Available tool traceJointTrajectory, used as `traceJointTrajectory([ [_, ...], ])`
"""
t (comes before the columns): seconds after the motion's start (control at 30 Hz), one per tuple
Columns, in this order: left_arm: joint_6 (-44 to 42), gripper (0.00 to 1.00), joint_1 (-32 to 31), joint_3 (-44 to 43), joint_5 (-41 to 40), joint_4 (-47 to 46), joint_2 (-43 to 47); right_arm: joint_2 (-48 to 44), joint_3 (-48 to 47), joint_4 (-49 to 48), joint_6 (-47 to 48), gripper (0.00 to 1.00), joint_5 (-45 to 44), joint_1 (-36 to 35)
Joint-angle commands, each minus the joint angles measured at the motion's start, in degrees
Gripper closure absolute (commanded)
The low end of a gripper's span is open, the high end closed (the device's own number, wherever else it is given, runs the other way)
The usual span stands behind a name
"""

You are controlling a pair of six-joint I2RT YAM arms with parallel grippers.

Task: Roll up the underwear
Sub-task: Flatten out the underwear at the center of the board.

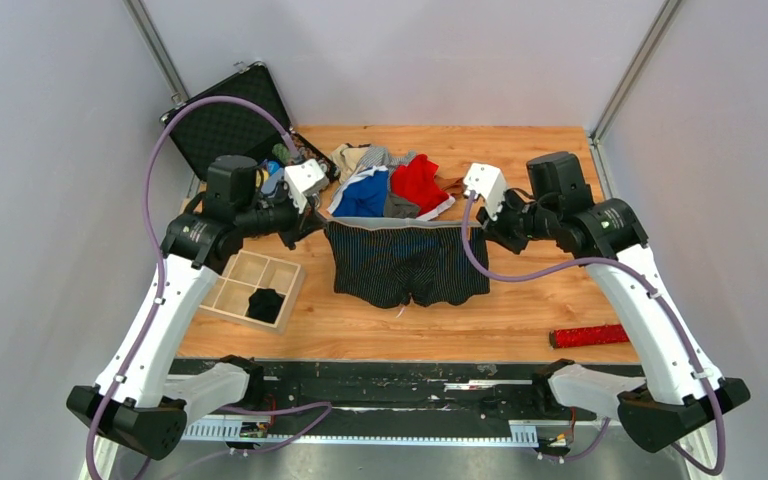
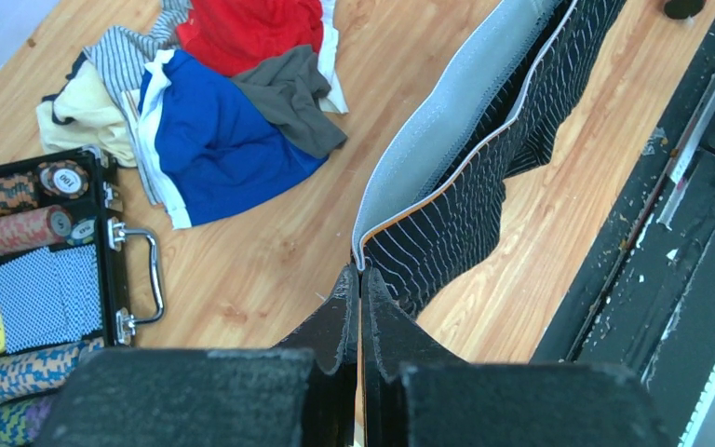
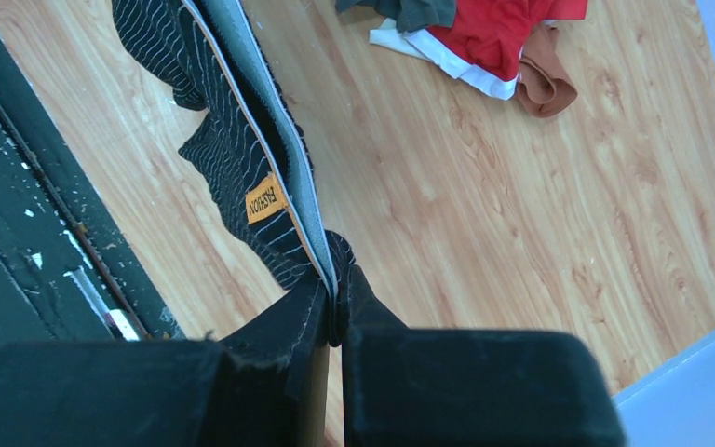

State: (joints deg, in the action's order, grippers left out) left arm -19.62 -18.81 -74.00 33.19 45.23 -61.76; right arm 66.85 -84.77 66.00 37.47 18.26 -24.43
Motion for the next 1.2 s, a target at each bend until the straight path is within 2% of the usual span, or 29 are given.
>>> traceJointTrajectory([
  [0.0,-0.4,1.00,0.0,-2.1,1.6,1.8,1.5,-2.8,-2.6,2.1,-3.0,1.00,-0.6,-0.4],
  [0.33,2.9,1.00,0.0,-3.6,1.9,0.8,-1.6,-4.5,2.1,-0.8,-1.0,1.00,-3.5,-0.4],
  [0.53,1.5,1.00,0.0,-7.5,1.9,2.3,-4.5,-3.1,1.0,-1.7,0.2,1.00,-5.4,-0.4],
  [0.67,-0.5,1.00,0.0,-7.0,3.2,6.4,-2.7,-3.9,-1.2,2.9,-2.8,1.00,-1.9,-0.3],
  [0.93,4.4,1.00,-3.0,-0.2,9.8,10.6,6.9,-8.1,-3.2,14.3,-10.7,1.00,10.1,-2.7],
  [1.07,4.7,1.00,-3.1,-0.8,13.5,13.7,6.2,-6.7,-6.0,17.0,-10.9,1.00,14.4,-2.7],
  [1.17,7.0,1.00,-3.2,-2.4,14.0,12.6,2.2,-4.1,-6.8,17.6,-7.5,1.00,13.6,-2.7],
])
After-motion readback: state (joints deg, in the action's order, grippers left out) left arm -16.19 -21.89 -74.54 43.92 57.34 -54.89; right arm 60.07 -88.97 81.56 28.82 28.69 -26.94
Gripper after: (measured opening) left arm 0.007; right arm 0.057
